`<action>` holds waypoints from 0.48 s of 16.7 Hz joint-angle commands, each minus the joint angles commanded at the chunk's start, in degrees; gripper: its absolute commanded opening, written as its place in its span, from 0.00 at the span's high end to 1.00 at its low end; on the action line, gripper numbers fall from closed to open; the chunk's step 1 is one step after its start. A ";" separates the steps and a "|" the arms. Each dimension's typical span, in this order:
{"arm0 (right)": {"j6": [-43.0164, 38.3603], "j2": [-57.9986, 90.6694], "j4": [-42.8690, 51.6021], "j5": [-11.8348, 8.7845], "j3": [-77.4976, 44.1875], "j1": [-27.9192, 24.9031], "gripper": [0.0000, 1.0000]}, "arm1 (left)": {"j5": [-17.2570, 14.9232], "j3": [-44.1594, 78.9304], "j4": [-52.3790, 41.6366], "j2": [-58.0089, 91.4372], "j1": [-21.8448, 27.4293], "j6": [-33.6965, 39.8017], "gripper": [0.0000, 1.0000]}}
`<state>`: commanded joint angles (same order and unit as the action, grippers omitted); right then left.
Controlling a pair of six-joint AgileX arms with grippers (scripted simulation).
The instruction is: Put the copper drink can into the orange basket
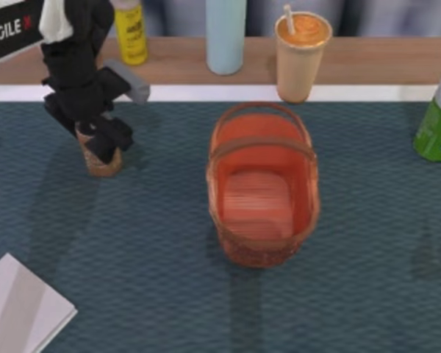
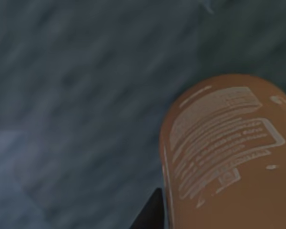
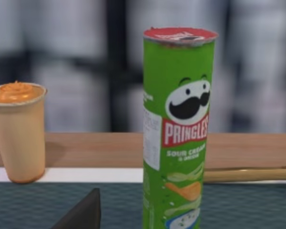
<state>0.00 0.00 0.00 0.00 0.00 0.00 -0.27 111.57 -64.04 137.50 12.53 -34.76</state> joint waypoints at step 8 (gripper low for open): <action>0.00 0.00 0.00 0.00 0.00 0.00 0.00 | 0.00 0.00 0.00 0.00 0.00 0.00 1.00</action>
<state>0.00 0.00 0.00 0.00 0.00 0.00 -0.27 111.57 -64.04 137.50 12.53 -34.76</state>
